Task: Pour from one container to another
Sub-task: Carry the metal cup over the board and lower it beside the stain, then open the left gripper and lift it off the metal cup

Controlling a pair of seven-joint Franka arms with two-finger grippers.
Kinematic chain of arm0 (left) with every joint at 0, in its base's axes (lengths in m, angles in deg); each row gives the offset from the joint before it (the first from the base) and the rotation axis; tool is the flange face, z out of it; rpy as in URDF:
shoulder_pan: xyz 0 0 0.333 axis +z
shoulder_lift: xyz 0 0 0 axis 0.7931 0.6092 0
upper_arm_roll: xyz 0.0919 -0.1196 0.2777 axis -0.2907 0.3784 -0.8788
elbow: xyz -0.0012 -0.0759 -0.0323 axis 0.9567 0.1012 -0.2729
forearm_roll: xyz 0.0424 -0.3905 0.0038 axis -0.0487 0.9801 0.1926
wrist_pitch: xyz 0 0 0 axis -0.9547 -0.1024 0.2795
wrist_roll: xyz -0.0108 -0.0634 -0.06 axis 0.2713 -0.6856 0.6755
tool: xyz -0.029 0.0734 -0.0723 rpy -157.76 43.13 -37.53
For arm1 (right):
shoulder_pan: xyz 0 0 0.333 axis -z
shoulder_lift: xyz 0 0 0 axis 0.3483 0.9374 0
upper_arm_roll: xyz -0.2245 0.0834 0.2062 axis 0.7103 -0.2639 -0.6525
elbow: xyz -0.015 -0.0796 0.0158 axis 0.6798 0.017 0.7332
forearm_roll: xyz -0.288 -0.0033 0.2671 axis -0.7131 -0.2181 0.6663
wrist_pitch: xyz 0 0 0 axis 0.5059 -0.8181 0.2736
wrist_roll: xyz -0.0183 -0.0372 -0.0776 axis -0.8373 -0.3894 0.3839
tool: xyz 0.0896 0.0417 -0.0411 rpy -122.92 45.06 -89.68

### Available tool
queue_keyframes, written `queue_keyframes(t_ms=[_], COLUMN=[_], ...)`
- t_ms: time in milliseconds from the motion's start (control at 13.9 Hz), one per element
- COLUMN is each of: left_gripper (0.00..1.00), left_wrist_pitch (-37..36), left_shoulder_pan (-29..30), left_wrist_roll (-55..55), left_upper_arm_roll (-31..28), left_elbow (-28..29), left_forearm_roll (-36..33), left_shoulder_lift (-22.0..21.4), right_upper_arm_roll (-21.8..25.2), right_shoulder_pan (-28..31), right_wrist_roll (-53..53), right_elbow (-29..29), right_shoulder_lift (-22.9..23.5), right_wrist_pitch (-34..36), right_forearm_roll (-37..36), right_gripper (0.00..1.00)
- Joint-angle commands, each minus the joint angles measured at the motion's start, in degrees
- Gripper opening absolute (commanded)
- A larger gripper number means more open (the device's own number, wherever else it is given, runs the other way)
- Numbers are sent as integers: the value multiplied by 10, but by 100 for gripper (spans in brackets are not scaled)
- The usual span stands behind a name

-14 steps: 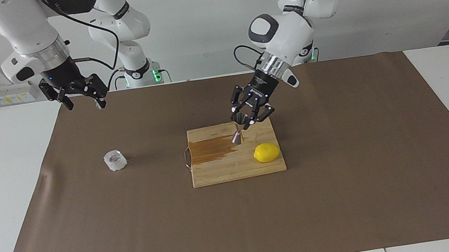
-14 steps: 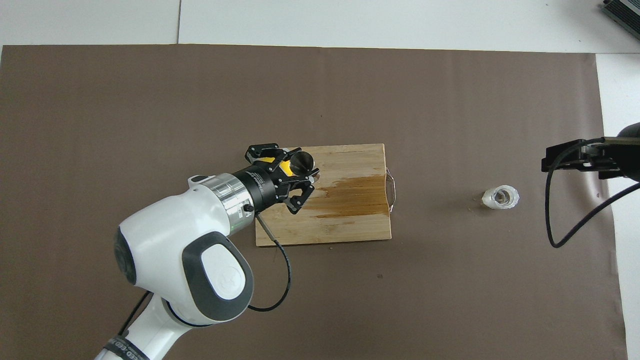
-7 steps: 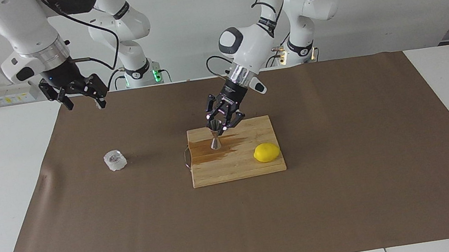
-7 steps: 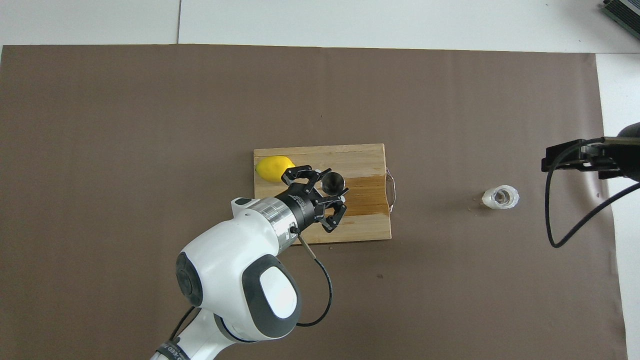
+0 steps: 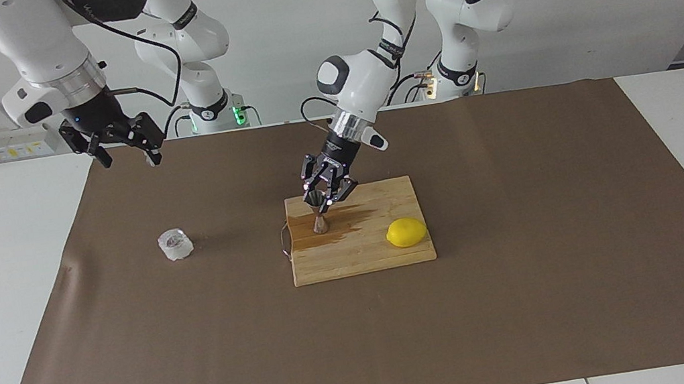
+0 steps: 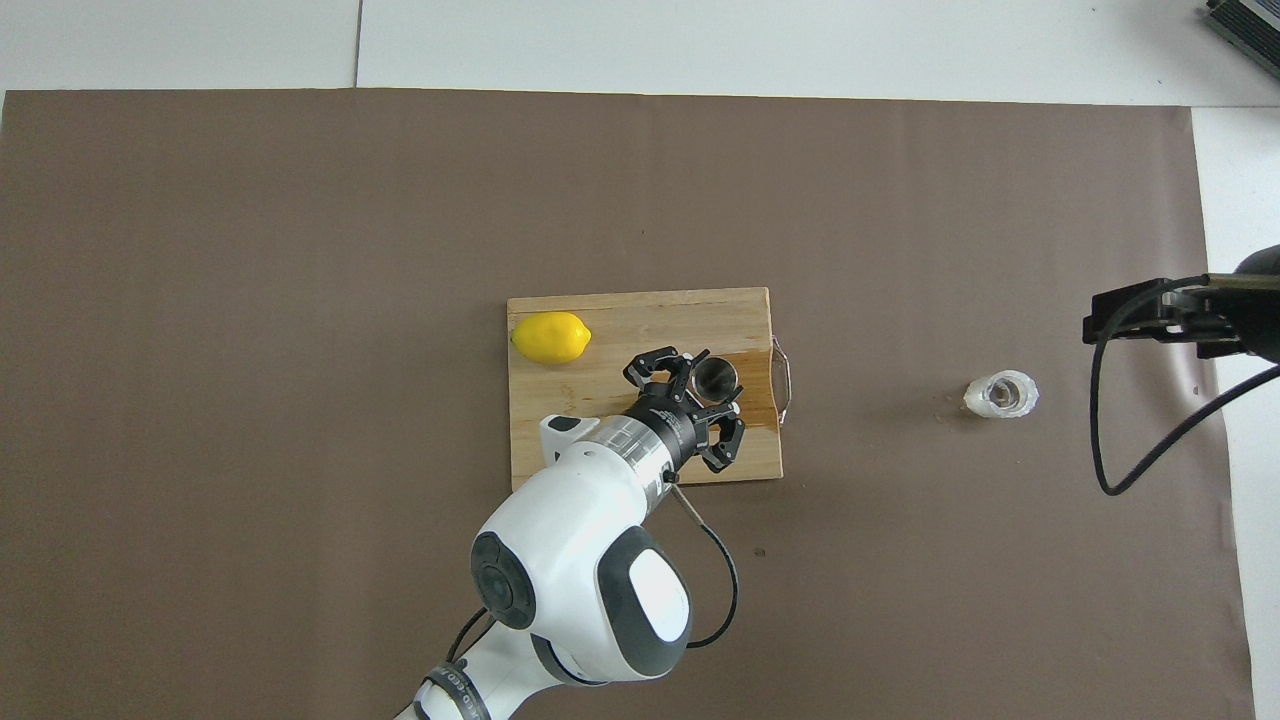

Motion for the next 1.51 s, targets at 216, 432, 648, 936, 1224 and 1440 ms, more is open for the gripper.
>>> queue_keyframes(t_ms=[216,432,648,936,1224,1440], left_gripper=[100,100,100,100,100,100], left_wrist_pitch=[13,10,-30,-88,-196,-325], left_shoulder_pan=[-9,-7,22,89,164,239], left_wrist_roll=[0,-7,-36,-136,-197,-197], left_upper_arm_roll=[-4,-5,-6,-10,-11,-13], left_elbow=[-13,-10,0,-4,-24,-65], left_forearm_roll=[8,8,10,7,-70,-230], left_shoulder_lift=[7,-18,-65,-82,-95,-97], right_upper_arm_roll=[-4,-4,-4,-4,-4,-4], right_shoulder_pan=[10,10,10,10,10,10], right_wrist_roll=[14,14,14,14,14,14], right_elbow=[13,13,12,13,12,13], right_shoulder_lift=[-12,-12,-12,-12,-12,-12], right_wrist_pitch=[-3,-3,-3,-3,-3,-3], right_forearm_roll=[11,12,11,11,12,12], right_gripper=[100,100,100,100,100,100])
